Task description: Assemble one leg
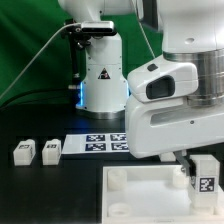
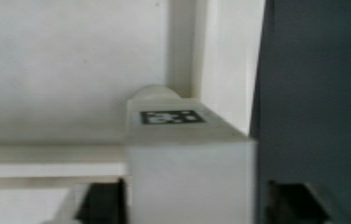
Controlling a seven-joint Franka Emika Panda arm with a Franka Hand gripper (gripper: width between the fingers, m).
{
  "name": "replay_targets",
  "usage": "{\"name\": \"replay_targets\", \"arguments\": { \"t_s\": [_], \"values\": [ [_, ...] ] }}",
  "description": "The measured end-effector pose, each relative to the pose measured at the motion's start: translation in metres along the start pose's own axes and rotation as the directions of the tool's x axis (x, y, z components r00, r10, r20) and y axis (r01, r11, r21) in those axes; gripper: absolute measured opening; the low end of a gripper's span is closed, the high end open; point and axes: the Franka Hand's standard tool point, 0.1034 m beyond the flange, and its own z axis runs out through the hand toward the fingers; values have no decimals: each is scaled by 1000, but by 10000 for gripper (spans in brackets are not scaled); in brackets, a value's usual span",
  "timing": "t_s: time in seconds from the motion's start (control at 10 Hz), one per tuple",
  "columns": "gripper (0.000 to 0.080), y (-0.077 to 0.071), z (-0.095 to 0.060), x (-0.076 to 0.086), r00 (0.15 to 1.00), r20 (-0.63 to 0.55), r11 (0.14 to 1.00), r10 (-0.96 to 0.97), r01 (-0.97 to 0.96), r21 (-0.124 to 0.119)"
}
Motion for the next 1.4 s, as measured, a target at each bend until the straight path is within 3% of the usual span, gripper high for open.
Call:
{"name": "replay_targets", "arguments": {
  "t_s": [0.1,0.4,0.6,0.7,0.9,1.2,1.4],
  "values": [
    [306,2,-1,1,1000,-2,1000,2,-2,-1],
    [302,10,-2,13,989,-73,992,127,-127,10],
    [301,13,-2,14,879,-130,889,458,-455,58],
    [301,16,-3,10,768,-136,780,626,-618,100],
    [301,17,-2,9,697,-124,707,707,-698,111],
    [301,17,-1,4,391,-83,399,917,-901,167],
    [302,17,0,1,80,-17,82,997,-977,197]
  ]
}}
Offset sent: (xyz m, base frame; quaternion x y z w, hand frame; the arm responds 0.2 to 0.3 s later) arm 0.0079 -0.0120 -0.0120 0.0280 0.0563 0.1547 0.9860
